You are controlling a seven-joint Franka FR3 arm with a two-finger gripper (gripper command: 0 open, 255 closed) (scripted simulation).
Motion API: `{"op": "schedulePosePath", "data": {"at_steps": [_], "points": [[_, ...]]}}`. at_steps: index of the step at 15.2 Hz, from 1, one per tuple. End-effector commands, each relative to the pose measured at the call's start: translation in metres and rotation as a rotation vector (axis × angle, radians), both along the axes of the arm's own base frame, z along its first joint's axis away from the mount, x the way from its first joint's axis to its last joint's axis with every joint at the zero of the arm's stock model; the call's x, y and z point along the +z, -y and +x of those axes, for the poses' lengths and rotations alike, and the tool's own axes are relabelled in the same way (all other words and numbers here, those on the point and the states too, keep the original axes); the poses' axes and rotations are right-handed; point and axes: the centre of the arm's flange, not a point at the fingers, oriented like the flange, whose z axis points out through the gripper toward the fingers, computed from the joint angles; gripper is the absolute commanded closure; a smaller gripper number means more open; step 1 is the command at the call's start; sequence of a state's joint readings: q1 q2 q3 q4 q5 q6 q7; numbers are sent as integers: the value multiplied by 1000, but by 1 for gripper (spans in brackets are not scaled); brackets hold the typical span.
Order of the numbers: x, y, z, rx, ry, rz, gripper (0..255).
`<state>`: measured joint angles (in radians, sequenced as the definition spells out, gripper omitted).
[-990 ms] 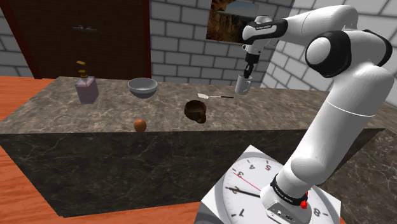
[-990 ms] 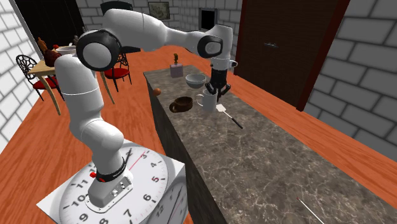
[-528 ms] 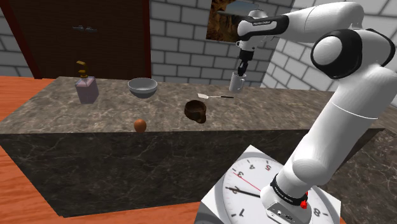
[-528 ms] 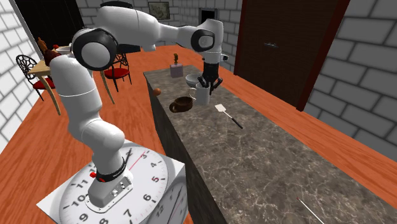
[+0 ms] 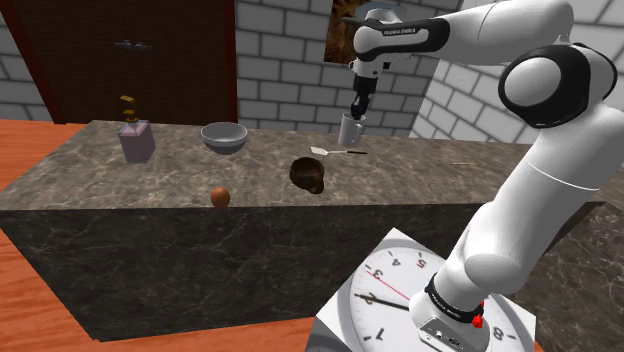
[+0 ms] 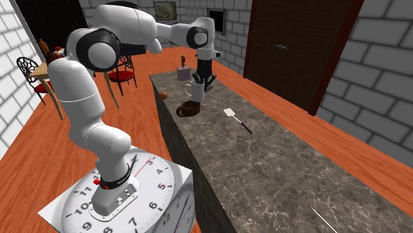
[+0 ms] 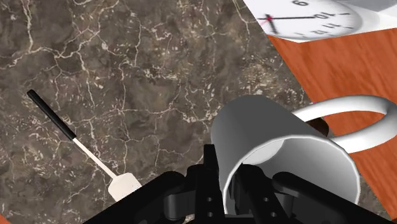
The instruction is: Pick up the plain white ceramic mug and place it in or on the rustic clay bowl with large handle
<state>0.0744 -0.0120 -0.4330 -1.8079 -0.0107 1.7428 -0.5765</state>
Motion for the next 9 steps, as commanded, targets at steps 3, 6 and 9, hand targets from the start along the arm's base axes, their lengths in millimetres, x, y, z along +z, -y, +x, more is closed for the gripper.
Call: {"op": "schedulePosePath", "data": {"at_steps": [3, 6, 9], "points": [[6, -49, 17, -1, 0, 0, 255], [10, -86, 31, -1, 0, 0, 255], [7, -108, 39, -1, 0, 0, 255]]}}
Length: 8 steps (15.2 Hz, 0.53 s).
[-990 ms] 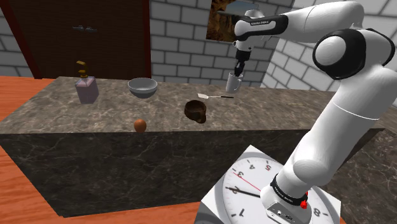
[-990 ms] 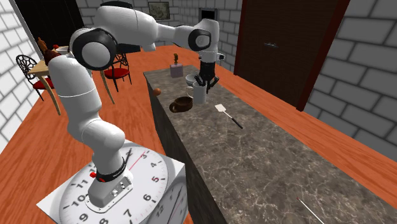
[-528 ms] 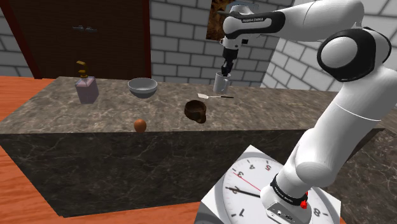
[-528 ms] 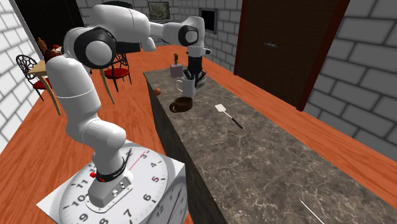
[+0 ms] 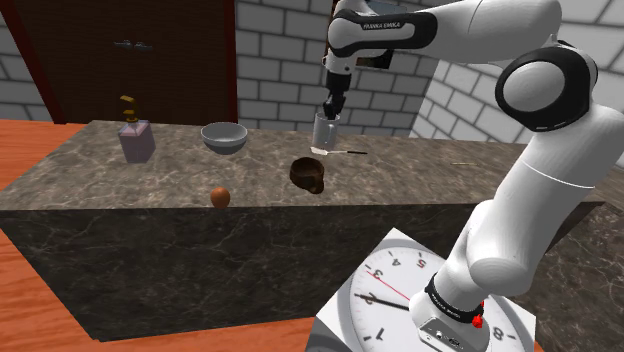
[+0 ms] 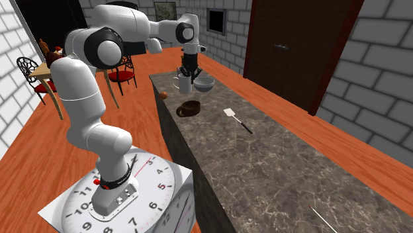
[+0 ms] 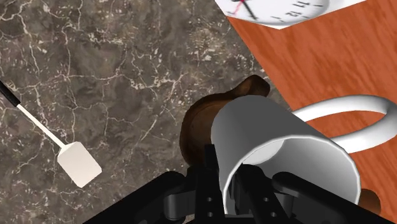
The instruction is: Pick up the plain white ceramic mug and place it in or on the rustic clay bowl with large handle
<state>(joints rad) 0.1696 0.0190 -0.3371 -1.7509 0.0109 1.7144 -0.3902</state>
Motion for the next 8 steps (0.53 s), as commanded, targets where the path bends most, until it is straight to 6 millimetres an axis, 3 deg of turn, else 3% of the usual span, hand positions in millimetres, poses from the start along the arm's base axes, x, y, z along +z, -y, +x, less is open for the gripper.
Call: {"op": "schedulePosePath", "data": {"at_steps": [1, 8], "points": [[-7, -4, 2, -2, 0, 0, 255], [-44, -4, 2, -2, 0, 0, 255]]}}
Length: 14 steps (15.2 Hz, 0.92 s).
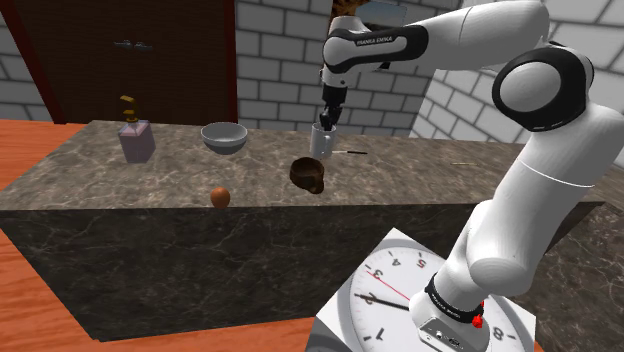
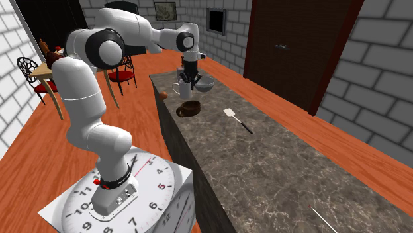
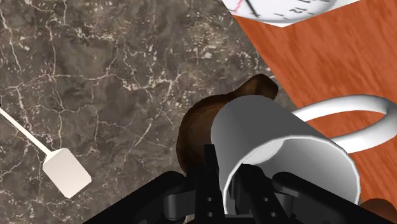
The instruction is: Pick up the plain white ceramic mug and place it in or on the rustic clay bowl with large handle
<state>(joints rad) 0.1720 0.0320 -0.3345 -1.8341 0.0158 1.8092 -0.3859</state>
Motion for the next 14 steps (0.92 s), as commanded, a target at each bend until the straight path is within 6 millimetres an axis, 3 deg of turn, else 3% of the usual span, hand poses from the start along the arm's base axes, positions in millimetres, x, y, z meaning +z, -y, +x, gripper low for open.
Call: {"op": "schedulePosePath", "data": {"at_steps": [1, 9, 14], "points": [[-11, 0, -1, 0, 1, 0, 255], [-52, 0, -1, 0, 1, 0, 255], [-52, 0, -1, 0, 1, 0, 255]]}}
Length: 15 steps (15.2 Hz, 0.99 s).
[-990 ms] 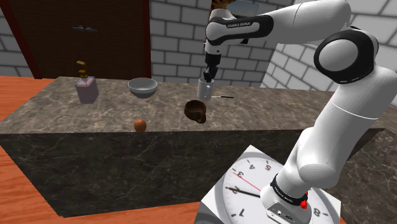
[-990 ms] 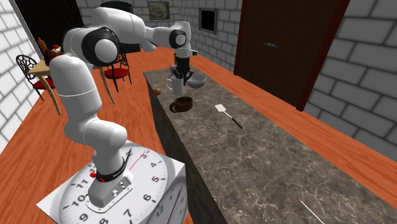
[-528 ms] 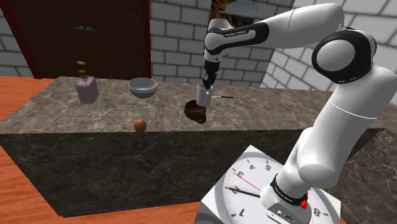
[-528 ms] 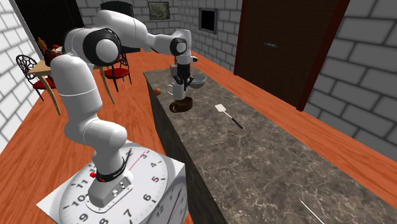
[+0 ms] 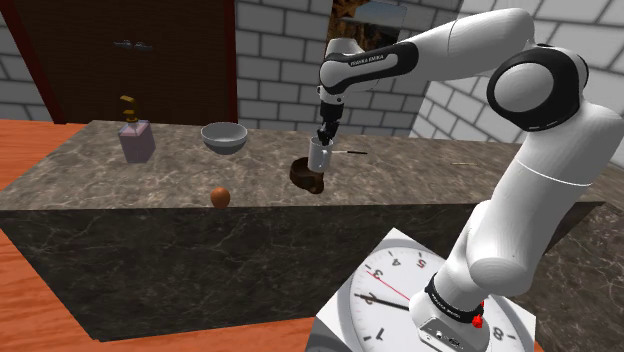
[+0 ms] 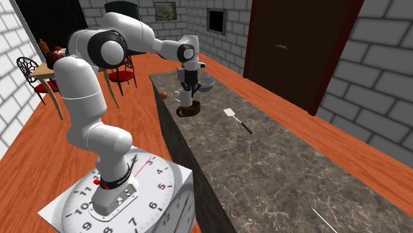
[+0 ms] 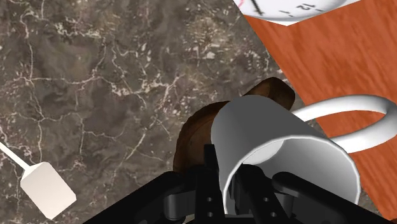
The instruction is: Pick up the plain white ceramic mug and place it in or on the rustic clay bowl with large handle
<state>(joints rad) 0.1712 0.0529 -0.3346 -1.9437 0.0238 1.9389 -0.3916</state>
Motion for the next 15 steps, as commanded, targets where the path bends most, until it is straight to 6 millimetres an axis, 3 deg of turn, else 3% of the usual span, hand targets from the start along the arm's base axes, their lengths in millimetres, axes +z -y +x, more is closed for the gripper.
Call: {"op": "schedulePosePath", "data": {"at_steps": [1, 2, 3, 8, 12, 15], "points": [[0, 0, 0, 0, 0, 0, 255], [0, 0, 0, 0, 0, 0, 255], [0, 0, 0, 0, 0, 0, 0], [0, 0, 0, 0, 0, 0, 0], [50, 1, 3, 0, 0, 0, 0], [50, 1, 3, 0, 0, 0, 0]]}}
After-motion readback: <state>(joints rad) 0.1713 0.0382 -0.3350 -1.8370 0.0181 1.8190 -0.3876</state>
